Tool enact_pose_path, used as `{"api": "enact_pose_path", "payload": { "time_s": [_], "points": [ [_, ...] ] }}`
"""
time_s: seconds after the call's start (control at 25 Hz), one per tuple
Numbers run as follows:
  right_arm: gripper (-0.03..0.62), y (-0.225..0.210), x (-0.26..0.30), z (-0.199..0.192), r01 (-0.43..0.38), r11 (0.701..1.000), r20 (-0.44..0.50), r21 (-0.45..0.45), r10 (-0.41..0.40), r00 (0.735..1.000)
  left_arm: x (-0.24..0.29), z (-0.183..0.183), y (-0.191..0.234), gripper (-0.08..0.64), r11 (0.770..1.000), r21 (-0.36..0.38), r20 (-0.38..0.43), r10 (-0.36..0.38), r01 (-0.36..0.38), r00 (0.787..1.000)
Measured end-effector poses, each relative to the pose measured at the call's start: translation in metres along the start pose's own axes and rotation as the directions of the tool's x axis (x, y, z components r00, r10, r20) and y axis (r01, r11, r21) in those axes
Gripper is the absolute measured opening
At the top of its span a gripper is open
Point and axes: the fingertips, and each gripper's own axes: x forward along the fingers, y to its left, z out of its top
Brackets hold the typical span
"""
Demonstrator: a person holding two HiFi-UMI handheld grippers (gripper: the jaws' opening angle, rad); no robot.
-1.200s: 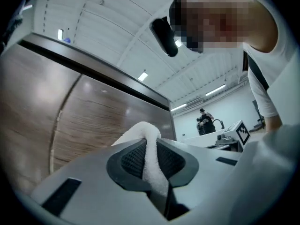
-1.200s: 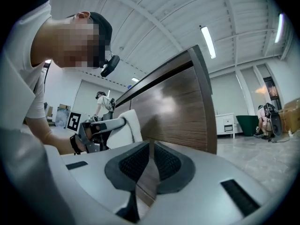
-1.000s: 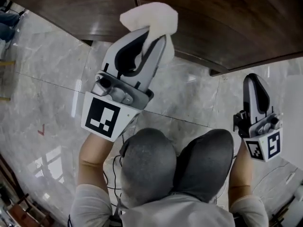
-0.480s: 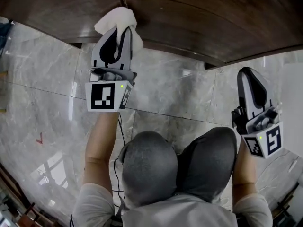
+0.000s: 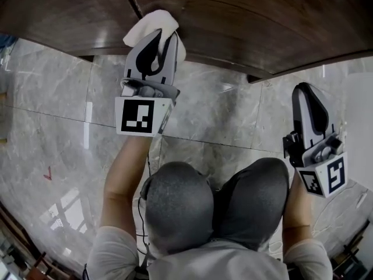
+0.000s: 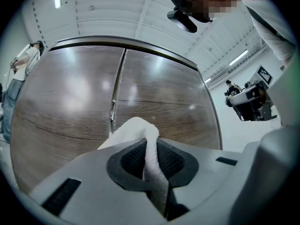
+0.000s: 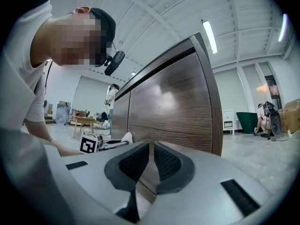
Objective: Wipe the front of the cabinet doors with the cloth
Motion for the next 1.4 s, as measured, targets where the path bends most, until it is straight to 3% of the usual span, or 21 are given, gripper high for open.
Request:
{"api": "enact_pose_path", "payload": {
  "time_s": [0.8,1.08,1.4],
  "points": [
    [0.055,-0.024,-0.025,0.001,0.049,0.999,0.012,0.023,-0.049,0.999,0.032,-0.001,-0.096,0.057,0.979,0.018,-0.004,-0.202,0.202,0.979],
    [0.055,-0.034,-0.033,-0.003,0.068,0.997,-0.002,0.028,-0.068,0.998,0.043,-0.007,-0.138,0.057,0.942,0.089,-0.044,-0.319,0.322,0.947],
    [0.055,-0.056,-0.046,-0.008,0.094,0.994,0.003,0.047,-0.094,0.996,0.06,-0.013,-0.186,0.057,0.903,0.102,-0.054,-0.414,0.417,0.909]
  ]
}}
